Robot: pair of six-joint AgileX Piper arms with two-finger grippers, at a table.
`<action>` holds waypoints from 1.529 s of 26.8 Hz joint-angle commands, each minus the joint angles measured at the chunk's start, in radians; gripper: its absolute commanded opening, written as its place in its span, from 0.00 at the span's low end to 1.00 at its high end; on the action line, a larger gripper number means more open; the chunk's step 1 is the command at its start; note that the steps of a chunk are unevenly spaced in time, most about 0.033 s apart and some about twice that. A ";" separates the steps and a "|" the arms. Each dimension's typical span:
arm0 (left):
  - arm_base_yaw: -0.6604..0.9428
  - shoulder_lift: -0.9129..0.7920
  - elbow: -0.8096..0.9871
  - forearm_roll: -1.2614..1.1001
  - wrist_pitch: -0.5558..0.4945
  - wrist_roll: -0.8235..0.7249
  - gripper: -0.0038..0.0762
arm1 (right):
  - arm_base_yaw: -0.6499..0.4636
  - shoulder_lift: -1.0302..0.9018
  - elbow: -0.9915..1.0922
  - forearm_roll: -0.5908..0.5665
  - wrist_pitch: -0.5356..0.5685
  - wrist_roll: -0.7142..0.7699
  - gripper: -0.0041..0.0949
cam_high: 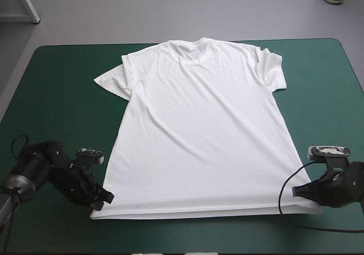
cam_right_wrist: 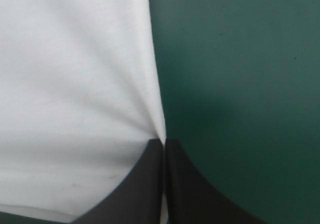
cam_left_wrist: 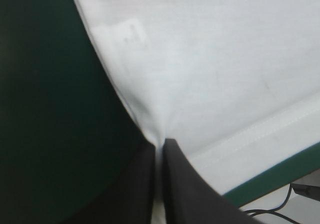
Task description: Fold the cloth
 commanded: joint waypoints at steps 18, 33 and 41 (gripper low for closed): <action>-0.001 -0.088 -0.211 -0.113 -0.194 -0.038 0.49 | -0.009 -0.036 -0.167 -0.071 -0.157 0.026 0.40; -0.001 0.288 -0.452 -0.234 -0.537 -0.034 0.49 | -0.011 0.071 -0.512 -0.059 -0.465 0.031 0.40; -0.001 0.490 -0.498 -0.396 -0.601 0.100 0.49 | -0.011 0.113 -0.508 -0.059 -0.460 0.028 0.39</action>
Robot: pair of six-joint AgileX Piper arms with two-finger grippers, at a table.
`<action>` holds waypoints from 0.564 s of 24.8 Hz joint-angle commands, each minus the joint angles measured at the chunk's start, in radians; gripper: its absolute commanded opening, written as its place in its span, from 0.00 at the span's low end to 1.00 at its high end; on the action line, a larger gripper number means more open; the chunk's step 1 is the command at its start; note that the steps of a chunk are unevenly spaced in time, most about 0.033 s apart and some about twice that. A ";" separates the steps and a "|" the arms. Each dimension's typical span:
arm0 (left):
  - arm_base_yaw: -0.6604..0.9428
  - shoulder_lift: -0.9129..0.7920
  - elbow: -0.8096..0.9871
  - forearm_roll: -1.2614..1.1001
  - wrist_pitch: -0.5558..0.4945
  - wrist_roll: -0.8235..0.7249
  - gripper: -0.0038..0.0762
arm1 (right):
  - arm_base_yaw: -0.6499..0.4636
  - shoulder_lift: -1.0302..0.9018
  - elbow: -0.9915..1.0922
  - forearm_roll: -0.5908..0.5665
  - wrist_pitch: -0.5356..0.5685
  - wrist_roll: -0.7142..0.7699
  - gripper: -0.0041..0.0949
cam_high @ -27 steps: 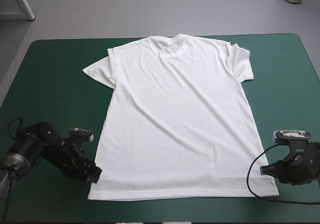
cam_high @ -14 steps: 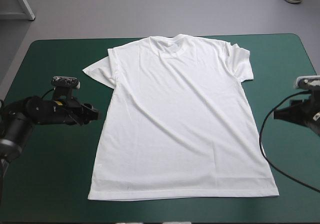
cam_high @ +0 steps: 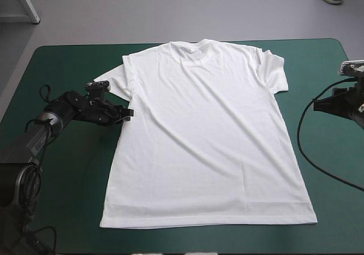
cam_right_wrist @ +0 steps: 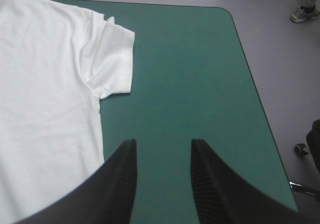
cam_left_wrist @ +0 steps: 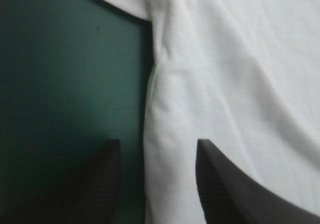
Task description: Fold the cloth
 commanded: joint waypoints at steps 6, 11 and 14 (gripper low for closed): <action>-0.003 0.005 -0.033 -0.084 -0.035 0.093 0.42 | -0.009 0.039 -0.030 0.032 -0.057 -0.007 0.39; -0.030 0.007 -0.033 -0.082 -0.055 0.147 0.22 | -0.009 0.099 -0.030 0.032 -0.055 -0.011 0.39; -0.065 0.021 -0.033 -0.079 -0.077 0.166 0.11 | -0.009 0.125 -0.030 0.032 -0.055 -0.011 0.39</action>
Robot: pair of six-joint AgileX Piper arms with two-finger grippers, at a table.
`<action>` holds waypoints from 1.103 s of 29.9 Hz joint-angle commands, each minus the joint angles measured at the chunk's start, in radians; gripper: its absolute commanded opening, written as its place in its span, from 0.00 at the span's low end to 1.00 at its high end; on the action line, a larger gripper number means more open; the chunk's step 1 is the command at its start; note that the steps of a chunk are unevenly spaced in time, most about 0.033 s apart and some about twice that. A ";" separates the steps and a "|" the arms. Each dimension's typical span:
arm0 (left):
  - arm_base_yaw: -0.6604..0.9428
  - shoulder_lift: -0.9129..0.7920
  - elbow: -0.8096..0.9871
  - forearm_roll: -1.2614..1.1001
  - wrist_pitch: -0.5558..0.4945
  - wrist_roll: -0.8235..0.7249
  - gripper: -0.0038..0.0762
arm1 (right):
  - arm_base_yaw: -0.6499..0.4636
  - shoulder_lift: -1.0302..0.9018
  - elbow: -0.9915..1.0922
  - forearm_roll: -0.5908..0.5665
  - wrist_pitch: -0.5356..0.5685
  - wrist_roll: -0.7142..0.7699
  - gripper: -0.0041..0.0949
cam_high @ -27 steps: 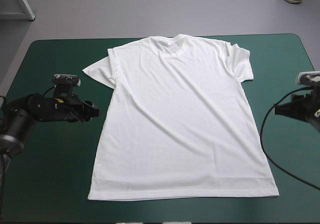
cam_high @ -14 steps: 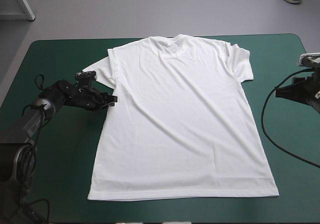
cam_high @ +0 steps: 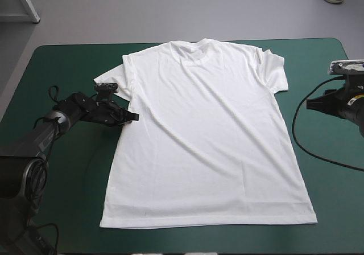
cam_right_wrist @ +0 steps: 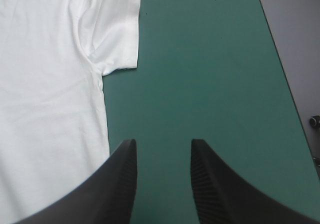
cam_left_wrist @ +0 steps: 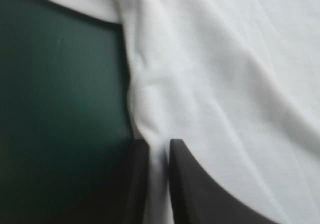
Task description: Fold the cloth
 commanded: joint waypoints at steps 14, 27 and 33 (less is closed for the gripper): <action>-0.038 0.001 -0.029 -0.025 -0.040 0.021 0.07 | -0.009 0.171 -0.030 0.341 -0.076 -0.375 0.48; -0.038 0.001 -0.029 -0.013 -0.023 0.021 0.07 | 0.036 0.502 -0.149 0.377 -0.086 -0.423 0.60; -0.038 0.001 -0.029 -0.014 -0.017 0.021 0.07 | 0.083 0.592 -0.210 0.378 -0.107 -0.423 0.61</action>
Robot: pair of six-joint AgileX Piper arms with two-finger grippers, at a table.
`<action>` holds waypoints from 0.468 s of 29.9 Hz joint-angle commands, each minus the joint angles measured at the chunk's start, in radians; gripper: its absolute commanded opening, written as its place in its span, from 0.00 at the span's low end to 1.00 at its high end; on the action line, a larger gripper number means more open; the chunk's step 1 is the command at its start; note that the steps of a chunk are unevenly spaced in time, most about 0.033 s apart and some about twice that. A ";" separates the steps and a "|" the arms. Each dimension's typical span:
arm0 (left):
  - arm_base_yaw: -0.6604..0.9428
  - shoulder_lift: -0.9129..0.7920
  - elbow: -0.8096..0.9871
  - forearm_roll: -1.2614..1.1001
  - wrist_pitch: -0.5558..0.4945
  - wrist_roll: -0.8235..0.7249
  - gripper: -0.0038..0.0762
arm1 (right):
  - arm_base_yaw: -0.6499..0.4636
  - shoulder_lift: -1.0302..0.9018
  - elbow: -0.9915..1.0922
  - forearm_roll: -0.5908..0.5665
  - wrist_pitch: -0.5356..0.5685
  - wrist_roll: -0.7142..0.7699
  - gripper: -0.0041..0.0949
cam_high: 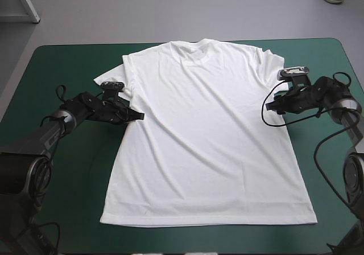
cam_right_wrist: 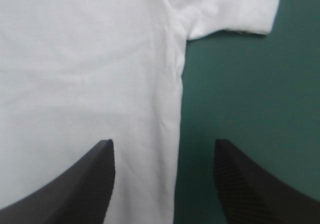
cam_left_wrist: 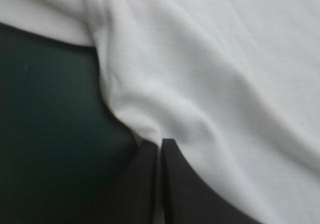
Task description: Fold the cloth
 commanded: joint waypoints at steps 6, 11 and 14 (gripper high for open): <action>-0.002 -0.027 -0.017 0.025 0.023 0.000 0.07 | 0.014 0.032 -0.053 -0.026 -0.060 0.019 0.61; -0.002 -0.027 -0.017 0.036 0.021 -0.005 0.07 | 0.023 0.062 -0.051 -0.022 -0.029 0.019 0.57; -0.002 -0.027 -0.017 0.036 0.017 -0.005 0.07 | 0.043 0.071 -0.049 -0.040 0.013 0.017 0.47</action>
